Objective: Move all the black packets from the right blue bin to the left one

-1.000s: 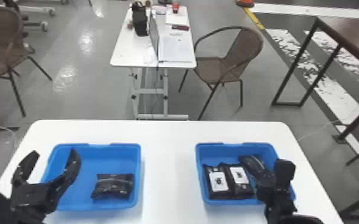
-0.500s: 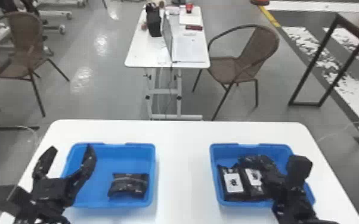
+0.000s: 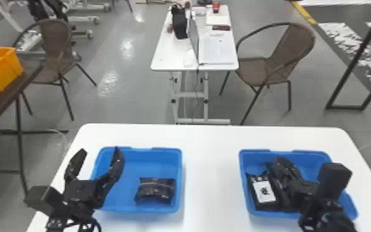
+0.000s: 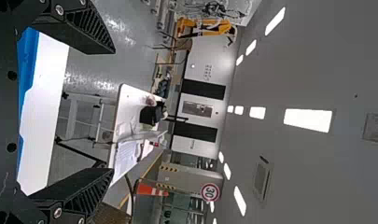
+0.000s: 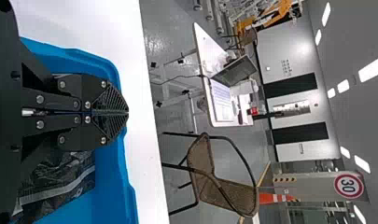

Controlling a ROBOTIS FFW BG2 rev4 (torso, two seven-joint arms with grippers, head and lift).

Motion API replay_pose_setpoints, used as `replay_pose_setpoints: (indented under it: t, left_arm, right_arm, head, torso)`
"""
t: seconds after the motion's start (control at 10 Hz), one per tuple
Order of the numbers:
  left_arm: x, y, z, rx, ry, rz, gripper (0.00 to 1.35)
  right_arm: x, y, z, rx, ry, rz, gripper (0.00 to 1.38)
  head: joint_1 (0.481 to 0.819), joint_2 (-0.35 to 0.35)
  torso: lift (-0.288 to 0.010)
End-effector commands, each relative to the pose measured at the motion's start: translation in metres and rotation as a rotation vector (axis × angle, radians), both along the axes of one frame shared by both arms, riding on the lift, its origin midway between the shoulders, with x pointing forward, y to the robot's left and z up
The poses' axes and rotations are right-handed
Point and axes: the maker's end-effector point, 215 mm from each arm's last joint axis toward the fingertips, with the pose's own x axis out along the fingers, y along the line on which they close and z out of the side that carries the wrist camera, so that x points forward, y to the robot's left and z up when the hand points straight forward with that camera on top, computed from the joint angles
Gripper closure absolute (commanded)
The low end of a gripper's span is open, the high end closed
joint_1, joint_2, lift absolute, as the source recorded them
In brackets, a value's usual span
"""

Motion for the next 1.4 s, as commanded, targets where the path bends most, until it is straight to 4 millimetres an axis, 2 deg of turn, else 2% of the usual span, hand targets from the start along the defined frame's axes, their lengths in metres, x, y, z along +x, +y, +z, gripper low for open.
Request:
replay_pose_setpoints:
  t: [0.0,0.1,0.4,0.5,0.7,0.9,1.3]
  left_arm:
    - [0.000,-0.001,0.000,-0.004,0.000,0.000,0.13]
    - [0.000,-0.002,-0.001,-0.005,0.001,-0.002,0.13]
    - [0.000,-0.003,-0.002,-0.010,0.004,-0.003,0.13]
    - [0.000,-0.003,-0.002,-0.010,0.004,-0.003,0.13]
    - [0.001,-0.005,-0.001,-0.011,0.002,-0.007,0.13]
    - [0.000,-0.004,-0.002,-0.012,0.005,-0.005,0.13]
    - [0.000,-0.004,-0.003,-0.012,0.008,-0.006,0.13]
  right_arm:
    - [0.000,-0.007,-0.012,-0.006,0.036,-0.006,0.35]
    - [0.001,-0.015,-0.022,-0.025,0.069,-0.001,0.00]
    - [0.018,-0.046,-0.030,-0.110,0.143,0.028,0.29]
    - [0.022,-0.054,-0.037,-0.111,0.187,0.021,0.32]
    - [0.028,-0.062,-0.046,-0.140,0.259,0.029,0.32]
    - [0.026,-0.068,-0.067,-0.139,0.315,0.020,0.32]
    - [0.032,-0.060,-0.091,-0.128,0.385,0.055,0.32]
  head:
    - [0.695,0.069]
    - [0.695,0.068]
    - [0.695,0.039]
    - [0.695,0.023]
    - [0.695,0.006]
    - [0.695,-0.007]
    - [0.695,-0.008]
  torso:
    - [0.000]
    - [0.000]
    - [0.000]
    - [0.000]
    - [0.000]
    - [0.000]
    - [0.000]
